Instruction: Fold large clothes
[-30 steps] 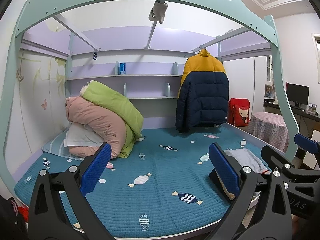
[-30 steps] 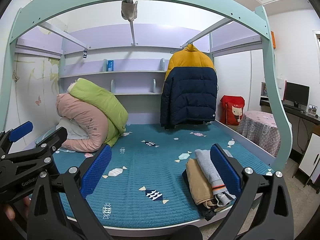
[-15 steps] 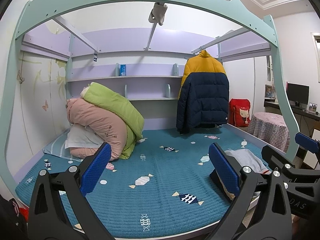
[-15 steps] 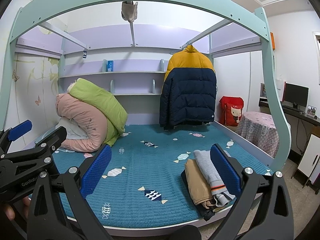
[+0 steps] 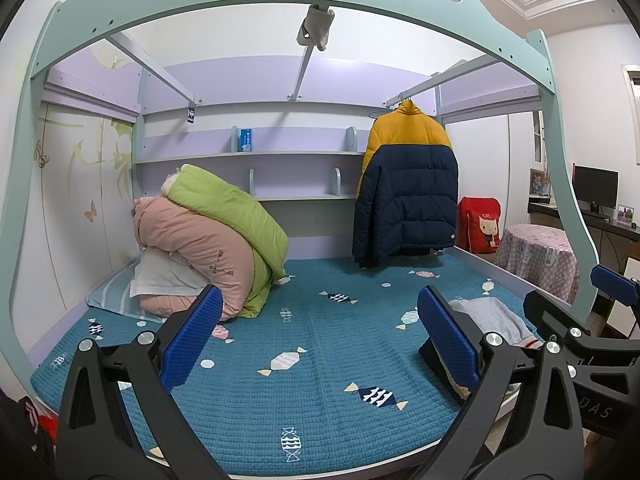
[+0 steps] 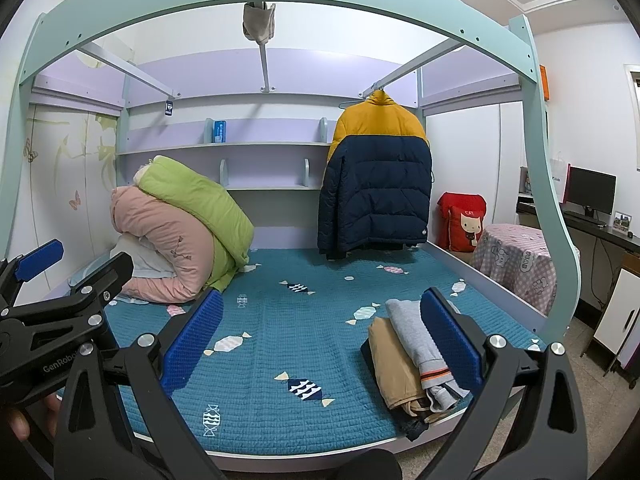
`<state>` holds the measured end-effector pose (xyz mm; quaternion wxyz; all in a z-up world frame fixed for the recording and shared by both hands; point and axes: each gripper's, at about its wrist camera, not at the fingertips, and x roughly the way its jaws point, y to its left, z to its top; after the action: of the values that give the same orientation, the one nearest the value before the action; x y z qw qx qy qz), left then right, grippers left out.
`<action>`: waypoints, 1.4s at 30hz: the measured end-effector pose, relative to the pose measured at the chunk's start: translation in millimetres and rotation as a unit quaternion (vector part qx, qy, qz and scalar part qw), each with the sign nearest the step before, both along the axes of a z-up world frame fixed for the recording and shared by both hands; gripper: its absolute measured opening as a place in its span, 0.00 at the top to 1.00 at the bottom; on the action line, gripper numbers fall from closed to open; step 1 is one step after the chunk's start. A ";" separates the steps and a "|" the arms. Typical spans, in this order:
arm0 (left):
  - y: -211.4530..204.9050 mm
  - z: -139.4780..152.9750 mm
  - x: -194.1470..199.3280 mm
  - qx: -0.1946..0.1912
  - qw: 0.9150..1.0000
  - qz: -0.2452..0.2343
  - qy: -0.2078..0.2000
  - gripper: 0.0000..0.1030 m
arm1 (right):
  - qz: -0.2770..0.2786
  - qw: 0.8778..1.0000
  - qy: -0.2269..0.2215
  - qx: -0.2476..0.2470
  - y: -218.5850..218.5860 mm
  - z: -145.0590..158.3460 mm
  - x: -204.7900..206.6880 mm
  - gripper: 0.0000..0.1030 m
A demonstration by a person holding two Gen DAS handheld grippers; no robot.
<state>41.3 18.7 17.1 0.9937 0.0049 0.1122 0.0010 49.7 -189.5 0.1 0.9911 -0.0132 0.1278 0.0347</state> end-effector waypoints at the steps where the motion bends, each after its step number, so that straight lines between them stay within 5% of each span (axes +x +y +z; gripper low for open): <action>1: 0.1 0.2 -0.2 0.000 1.000 0.000 0.000 0.05 | 0.000 1.000 0.000 0.000 0.3 -0.2 0.1 0.07; 42: 1.3 -0.9 -1.0 0.000 1.000 -0.001 0.000 0.05 | 0.002 1.000 0.001 -0.002 -2.8 -0.9 1.5 0.07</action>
<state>40.4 20.0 16.2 0.9937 0.0050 0.1123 0.0000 51.1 -192.2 -0.9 0.9910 -0.0149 0.1284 0.0361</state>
